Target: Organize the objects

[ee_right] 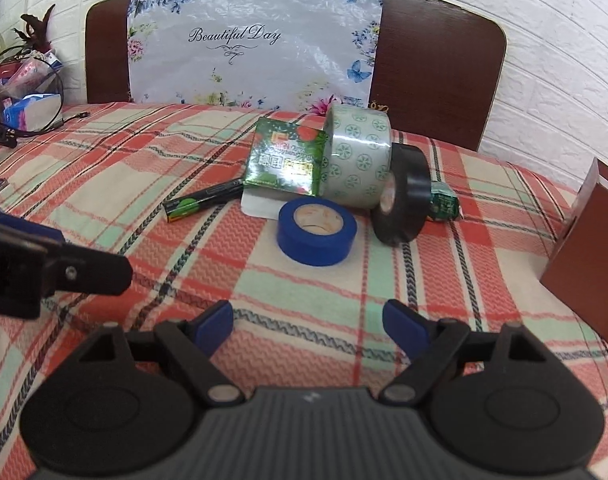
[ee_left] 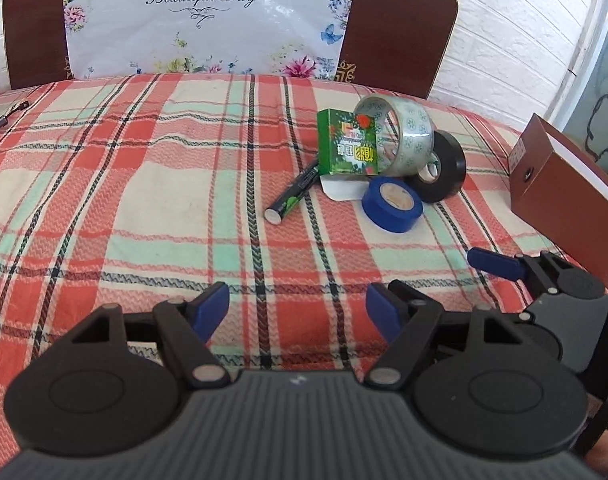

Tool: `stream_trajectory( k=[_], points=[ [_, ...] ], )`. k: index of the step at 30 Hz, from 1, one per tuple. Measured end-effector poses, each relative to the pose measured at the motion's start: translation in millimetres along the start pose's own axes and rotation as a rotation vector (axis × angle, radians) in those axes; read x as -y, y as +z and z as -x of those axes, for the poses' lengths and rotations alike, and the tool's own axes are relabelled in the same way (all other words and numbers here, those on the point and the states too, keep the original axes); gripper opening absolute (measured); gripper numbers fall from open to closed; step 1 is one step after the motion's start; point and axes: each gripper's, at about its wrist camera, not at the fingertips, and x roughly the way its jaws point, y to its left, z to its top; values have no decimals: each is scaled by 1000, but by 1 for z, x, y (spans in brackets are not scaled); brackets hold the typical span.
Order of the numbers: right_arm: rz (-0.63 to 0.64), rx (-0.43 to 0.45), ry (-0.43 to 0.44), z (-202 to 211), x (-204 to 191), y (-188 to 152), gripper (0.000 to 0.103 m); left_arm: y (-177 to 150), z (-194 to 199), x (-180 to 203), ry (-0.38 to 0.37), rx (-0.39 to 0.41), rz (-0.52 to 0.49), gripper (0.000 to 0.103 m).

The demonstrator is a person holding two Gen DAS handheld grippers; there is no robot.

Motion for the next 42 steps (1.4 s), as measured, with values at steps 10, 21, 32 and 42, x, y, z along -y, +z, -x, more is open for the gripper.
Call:
stream_trajectory(
  k=[10, 21, 32, 42],
  points=[
    [59, 28, 65, -3, -21, 6, 85, 0, 2, -15, 43, -13, 56, 77],
    [53, 22, 90, -15, -28, 14, 85, 1, -1, -23, 49, -18, 73, 77],
    [59, 23, 98, -22, -28, 18, 84, 22, -3, -44, 66, 38, 69, 76],
    [86, 57, 207, -40, -55, 38, 80, 68, -47, -26, -115, 17, -45, 67]
  ],
)
